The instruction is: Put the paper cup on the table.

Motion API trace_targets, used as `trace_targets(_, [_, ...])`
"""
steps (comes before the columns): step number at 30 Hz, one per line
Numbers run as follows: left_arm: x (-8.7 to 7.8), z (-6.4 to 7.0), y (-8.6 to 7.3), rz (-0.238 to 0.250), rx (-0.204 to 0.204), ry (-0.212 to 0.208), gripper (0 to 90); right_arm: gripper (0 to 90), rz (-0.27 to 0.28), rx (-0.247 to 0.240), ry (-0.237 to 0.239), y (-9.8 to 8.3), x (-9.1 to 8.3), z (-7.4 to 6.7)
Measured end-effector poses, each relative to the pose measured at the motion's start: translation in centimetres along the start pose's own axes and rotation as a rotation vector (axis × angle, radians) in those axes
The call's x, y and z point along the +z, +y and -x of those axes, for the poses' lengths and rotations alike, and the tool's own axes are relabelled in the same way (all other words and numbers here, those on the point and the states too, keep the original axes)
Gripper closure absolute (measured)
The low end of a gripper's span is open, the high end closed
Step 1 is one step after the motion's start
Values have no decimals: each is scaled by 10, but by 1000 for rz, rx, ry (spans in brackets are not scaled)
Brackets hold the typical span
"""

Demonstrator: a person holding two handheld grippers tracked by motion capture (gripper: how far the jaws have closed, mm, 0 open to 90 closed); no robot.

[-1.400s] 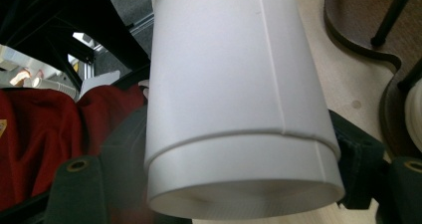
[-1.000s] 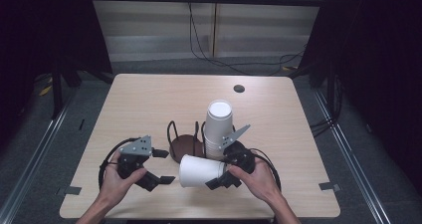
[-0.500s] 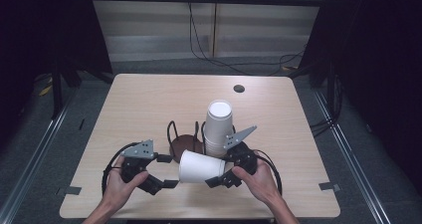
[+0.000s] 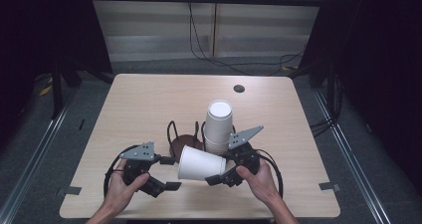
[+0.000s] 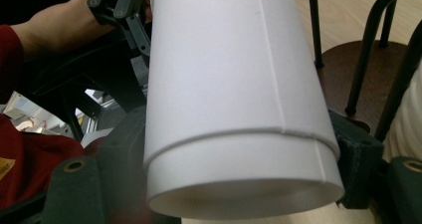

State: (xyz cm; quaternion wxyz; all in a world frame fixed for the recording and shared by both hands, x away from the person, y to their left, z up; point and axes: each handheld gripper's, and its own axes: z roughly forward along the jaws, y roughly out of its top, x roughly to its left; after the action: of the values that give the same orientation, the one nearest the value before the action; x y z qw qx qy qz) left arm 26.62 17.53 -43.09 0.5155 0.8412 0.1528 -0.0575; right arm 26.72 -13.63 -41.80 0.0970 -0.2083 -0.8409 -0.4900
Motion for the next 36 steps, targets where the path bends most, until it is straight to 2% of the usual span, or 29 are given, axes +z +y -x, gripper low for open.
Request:
trace_targets(10, [1,3,1,66,-3,-20,157,244,63,-34,-2,0,-1,-3])
trace_targets(18, [-6,2,5,166,-2,-21,154,245,67,-45,13,0,3,-5])
trace_targets(20, [-7,1,6,173,4,-3,146,245,68,-50,19,1,3,-6])
trace_targets(22, [-5,1,6,170,-1,6,94,245,69,-53,20,2,2,-7])
trace_targets(24, [-3,2,6,157,18,21,58,245,69,-55,22,2,3,-8])
trace_targets(30, [2,4,7,160,40,1,38,247,54,-66,42,2,5,-9])
trace_targets(34, [4,5,10,171,20,10,0,247,50,-73,44,3,6,-10])
trace_targets(36, [5,6,11,181,42,16,0,247,51,-71,47,3,6,-9])
